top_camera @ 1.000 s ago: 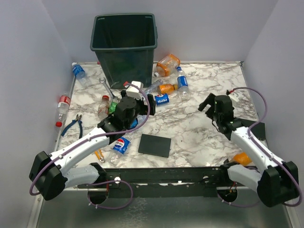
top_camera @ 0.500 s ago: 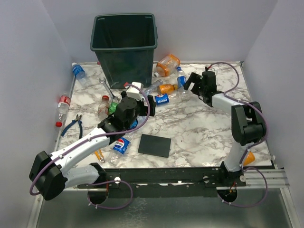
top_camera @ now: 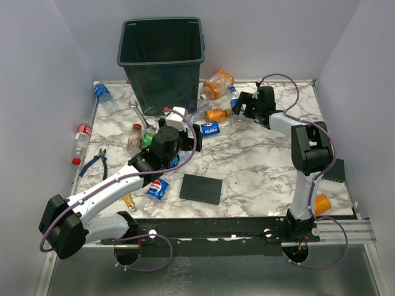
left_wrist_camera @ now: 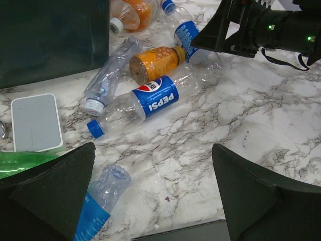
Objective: Put the plastic bottles in the bin
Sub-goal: Pick up the plastic bottle at the center of the board.
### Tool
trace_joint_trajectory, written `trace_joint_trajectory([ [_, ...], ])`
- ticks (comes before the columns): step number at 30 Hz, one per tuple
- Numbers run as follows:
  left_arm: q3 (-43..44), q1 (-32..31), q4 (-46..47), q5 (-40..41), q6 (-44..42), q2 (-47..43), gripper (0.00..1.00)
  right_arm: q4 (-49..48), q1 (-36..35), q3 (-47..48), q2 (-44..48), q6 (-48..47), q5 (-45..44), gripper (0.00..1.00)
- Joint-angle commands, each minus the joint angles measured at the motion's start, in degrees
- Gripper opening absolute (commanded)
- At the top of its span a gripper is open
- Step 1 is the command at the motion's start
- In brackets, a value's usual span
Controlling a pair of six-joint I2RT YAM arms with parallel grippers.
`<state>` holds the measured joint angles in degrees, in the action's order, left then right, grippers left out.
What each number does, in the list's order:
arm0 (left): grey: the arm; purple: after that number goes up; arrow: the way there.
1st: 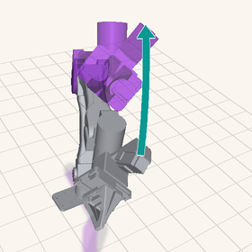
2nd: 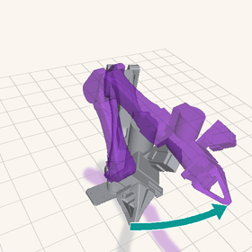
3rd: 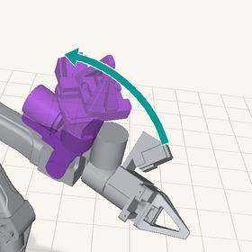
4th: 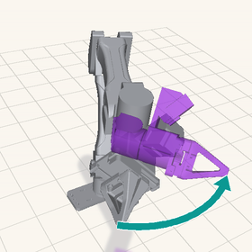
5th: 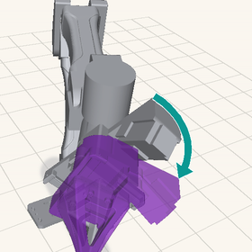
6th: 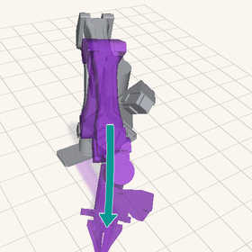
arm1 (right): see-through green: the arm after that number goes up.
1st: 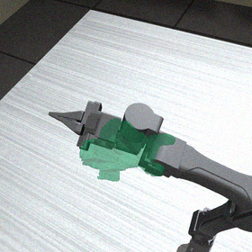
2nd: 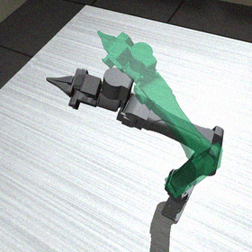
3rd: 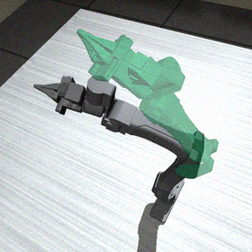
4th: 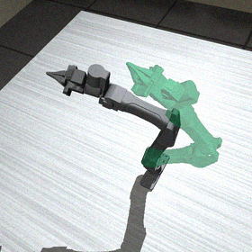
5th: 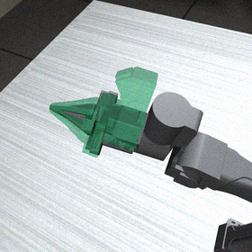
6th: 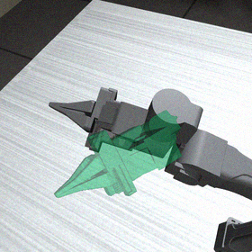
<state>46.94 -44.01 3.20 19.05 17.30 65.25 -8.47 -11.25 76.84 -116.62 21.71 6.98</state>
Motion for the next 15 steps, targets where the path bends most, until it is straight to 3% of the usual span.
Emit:
trace_joint_trajectory([
  [1, -0.2, -0.2, -1.0, -1.0, -0.7, 0.7, 0.99, 4.6, 0.2, 1.8, -3.3, -1.9, 2.3, 0.93],
  [15, -0.2, -0.2, -1.0, -1.1, -0.8, 0.3, 0.99, 6.8, 0.2, 0.6, -4.8, -1.6, 3.1, 0.72],
])
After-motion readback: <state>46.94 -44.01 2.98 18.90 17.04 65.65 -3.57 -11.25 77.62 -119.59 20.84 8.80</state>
